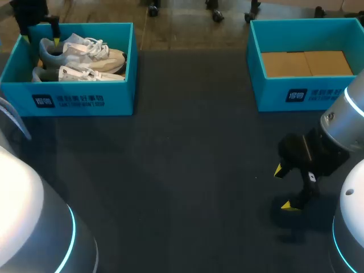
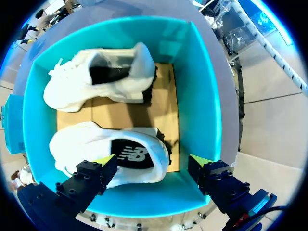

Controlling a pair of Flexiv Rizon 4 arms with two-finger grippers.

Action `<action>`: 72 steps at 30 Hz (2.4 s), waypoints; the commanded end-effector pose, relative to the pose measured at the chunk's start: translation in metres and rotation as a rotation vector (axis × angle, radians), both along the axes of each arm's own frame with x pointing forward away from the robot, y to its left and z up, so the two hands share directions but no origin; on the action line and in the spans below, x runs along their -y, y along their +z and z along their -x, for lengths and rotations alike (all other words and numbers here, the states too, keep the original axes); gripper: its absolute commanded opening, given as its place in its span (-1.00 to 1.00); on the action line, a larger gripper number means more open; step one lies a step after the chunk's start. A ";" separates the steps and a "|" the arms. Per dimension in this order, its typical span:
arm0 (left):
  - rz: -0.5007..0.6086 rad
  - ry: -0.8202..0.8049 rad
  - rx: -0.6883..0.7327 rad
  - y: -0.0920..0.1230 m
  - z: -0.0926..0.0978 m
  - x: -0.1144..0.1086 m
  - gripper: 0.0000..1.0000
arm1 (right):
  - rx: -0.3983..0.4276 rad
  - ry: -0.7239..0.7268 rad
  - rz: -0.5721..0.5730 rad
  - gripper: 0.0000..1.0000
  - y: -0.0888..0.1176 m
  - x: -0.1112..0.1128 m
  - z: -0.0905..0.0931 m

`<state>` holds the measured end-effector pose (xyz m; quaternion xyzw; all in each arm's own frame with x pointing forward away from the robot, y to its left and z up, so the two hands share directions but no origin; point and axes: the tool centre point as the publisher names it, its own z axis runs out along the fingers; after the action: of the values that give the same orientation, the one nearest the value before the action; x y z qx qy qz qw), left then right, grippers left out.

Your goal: Take the shoe out of the shoebox, open the shoe tongue, remove and reinsert the insole, then place the shoe into the shoebox

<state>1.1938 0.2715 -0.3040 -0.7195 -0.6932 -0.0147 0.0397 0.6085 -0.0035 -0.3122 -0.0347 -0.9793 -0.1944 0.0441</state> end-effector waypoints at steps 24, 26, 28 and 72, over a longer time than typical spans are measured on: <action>-0.012 0.111 -0.074 0.073 0.119 -0.012 1.00 | 0.001 0.001 0.000 1.00 -0.001 0.000 0.000; -0.017 0.114 -0.055 0.070 0.133 -0.011 1.00 | 0.001 0.001 0.000 1.00 -0.001 0.000 0.000; -0.015 0.116 -0.052 0.067 0.146 -0.009 1.00 | 0.001 0.001 0.000 1.00 -0.001 0.000 0.000; -0.034 0.144 -0.091 -0.016 0.128 -0.008 0.84 | 0.001 0.001 0.000 1.00 -0.001 0.000 0.000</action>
<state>1.0605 0.2752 -0.3142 -0.6612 -0.7459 -0.0009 0.0807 0.6085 -0.0034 -0.3122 -0.0347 -0.9793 -0.1944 0.0441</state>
